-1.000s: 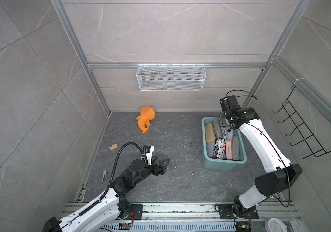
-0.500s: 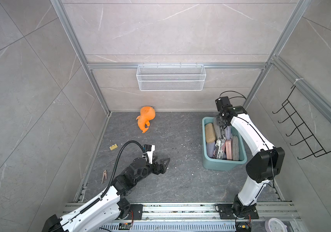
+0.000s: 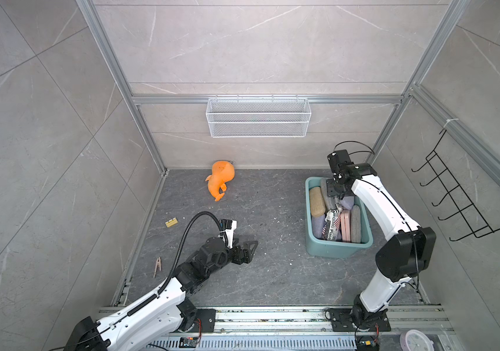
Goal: Put the glasses cases into the storage boxes
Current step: Place the glasses case in the storage box, then move the storage box to the center of the board.
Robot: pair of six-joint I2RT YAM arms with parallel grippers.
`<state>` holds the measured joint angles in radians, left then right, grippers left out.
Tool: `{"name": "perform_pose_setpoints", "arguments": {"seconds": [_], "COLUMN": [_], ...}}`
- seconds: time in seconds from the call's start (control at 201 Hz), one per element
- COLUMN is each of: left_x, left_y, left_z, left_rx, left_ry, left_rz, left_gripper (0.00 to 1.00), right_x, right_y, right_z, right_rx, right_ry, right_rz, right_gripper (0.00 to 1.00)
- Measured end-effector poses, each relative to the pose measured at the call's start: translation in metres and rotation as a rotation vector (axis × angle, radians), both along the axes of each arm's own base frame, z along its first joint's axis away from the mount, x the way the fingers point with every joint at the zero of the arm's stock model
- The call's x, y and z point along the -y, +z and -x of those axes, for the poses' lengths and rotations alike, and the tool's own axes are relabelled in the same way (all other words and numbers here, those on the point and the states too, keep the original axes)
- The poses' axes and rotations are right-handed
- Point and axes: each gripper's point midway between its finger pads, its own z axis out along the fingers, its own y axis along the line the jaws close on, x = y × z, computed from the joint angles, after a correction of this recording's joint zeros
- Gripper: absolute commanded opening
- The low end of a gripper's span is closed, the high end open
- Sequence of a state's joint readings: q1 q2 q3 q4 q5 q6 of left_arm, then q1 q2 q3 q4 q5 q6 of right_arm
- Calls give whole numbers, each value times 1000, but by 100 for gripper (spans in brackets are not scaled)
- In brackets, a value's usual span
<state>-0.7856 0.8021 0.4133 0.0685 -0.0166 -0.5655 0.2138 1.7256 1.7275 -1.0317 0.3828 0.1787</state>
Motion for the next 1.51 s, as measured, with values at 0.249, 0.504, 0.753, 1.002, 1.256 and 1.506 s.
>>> {"name": "perform_pose_setpoints", "arguments": {"seconds": [0.249, 0.504, 0.753, 1.002, 1.256, 1.506], "left_x": [-2, -28, -55, -65, -68, -72], "left_y": [8, 5, -2, 4, 17, 16], "left_z": [-2, -1, 7, 12, 15, 18], "left_rx": [12, -3, -40, -47, -32, -38], "left_ry": [16, 119, 205, 233, 236, 239], "left_rz": [2, -47, -86, -85, -59, -61], "left_gripper": [96, 95, 96, 96, 96, 95], "right_x": [-42, -117, -134, -144, -139, -142], "right_y": [21, 21, -24, -39, -45, -43], "right_z": [33, 95, 125, 126, 124, 128], "right_rx": [52, 93, 13, 6, 25, 68], "right_ry": [87, 214, 180, 152, 114, 99], "right_rz": [-91, -236, -288, -264, -222, -176], "right_gripper": [55, 54, 40, 30, 19, 8]}}
